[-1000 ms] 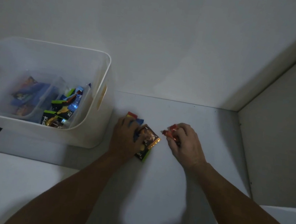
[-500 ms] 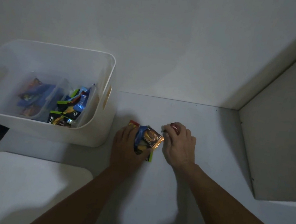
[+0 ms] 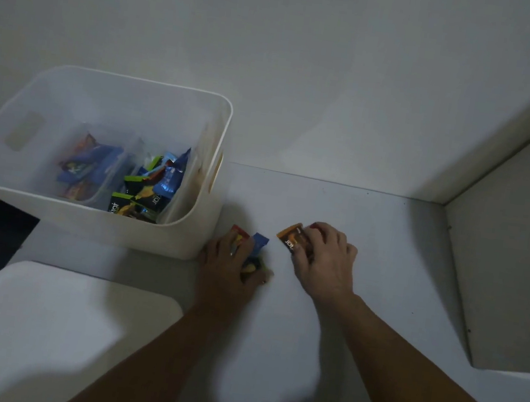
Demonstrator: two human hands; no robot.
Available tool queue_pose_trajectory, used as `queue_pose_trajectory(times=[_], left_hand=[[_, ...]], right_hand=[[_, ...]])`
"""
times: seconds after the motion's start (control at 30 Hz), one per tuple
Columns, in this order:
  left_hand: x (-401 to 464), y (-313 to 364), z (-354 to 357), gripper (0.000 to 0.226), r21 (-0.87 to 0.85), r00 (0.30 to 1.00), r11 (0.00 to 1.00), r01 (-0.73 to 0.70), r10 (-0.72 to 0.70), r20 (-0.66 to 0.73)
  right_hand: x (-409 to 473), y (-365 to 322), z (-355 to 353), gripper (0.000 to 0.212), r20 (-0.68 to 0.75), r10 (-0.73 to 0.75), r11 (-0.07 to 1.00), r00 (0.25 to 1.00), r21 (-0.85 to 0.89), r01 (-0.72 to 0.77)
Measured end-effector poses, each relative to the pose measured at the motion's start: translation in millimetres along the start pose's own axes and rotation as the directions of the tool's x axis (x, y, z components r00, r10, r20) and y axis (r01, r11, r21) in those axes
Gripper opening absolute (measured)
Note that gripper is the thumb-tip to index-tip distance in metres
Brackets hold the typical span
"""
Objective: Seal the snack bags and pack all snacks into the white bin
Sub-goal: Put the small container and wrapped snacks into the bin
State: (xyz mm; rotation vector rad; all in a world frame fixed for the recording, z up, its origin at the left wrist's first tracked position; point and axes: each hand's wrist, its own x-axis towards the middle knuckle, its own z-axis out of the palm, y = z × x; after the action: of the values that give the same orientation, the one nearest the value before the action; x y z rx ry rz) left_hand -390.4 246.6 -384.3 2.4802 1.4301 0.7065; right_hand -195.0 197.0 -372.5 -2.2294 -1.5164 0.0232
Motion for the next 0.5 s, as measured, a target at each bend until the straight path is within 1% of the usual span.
queue_pose_trajectory(times=[0.03, 0.07, 0.13, 0.2, 0.27, 0.33, 0.5], left_hand=[[-1.0, 1.0, -0.3, 0.065, 0.021, 1.0, 1.0, 0.009, -0.01, 0.021], [-1.3, 2.7, -0.8, 0.067, 0.035, 1.0, 0.999, 0.018, -0.019, 0.025], [0.7, 5.3, -1.5, 0.052, -0.007, 1.0, 1.0, 0.023, -0.023, -0.008], [3.3, 5.0, -1.7, 0.035, -0.052, 0.999, 0.999, -0.017, 0.014, -0.047], [3.1, 3.2, -0.6, 0.027, -0.055, 0.995, 0.996, -0.074, 0.07, -0.066], [3.4, 1.6, -0.6, 0.026, -0.076, 0.993, 0.992, -0.104, 0.099, -0.061], [16.4, 7.6, -10.7, 0.02, -0.199, 0.998, 0.978, -0.063, 0.062, -0.015]], right_hand=[[-0.7, -0.6, -0.6, 0.027, -0.023, -0.011, 1.0, 1.0, -0.002, 0.011], [-1.7, -1.2, -1.1, 0.025, -0.049, -0.032, 0.999, 0.998, -0.017, 0.031], [-4.2, -1.1, -2.3, 0.023, -0.087, -0.084, 0.995, 0.993, -0.058, 0.079], [-7.2, 0.0, -3.0, 0.022, -0.101, -0.12, 0.99, 0.988, -0.089, 0.111], [-9.4, 1.2, -3.9, 0.02, -0.093, -0.12, 0.99, 0.988, -0.087, 0.112], [-9.9, 1.3, -7.3, 0.017, -0.082, -0.08, 0.997, 0.993, -0.029, 0.078], [-8.2, -4.5, -31.0, 0.012, -0.048, 0.076, 0.983, 0.996, 0.171, -0.067]])
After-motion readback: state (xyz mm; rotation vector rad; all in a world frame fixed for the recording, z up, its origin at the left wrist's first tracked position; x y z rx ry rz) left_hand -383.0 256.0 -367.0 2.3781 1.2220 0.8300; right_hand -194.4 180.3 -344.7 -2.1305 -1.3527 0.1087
